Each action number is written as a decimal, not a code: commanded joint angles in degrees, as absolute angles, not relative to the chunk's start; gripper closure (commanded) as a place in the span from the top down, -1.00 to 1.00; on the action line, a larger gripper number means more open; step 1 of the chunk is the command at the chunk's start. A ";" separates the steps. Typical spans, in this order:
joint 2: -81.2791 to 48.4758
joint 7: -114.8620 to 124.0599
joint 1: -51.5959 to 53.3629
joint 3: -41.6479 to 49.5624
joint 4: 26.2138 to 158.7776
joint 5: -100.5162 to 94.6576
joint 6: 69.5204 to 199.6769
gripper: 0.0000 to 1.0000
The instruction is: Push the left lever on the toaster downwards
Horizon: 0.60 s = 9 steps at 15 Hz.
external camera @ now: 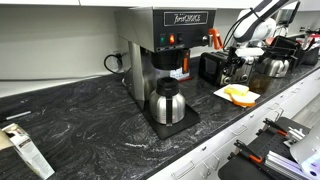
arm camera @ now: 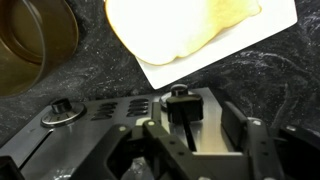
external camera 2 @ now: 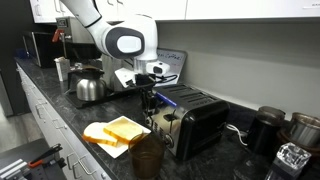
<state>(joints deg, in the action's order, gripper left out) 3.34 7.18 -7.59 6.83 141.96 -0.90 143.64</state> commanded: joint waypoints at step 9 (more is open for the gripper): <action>3.33 7.17 -7.42 6.80 142.03 -0.91 143.49 1.00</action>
<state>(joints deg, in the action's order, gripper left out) 3.31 7.18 -7.42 6.79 142.10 -0.90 143.62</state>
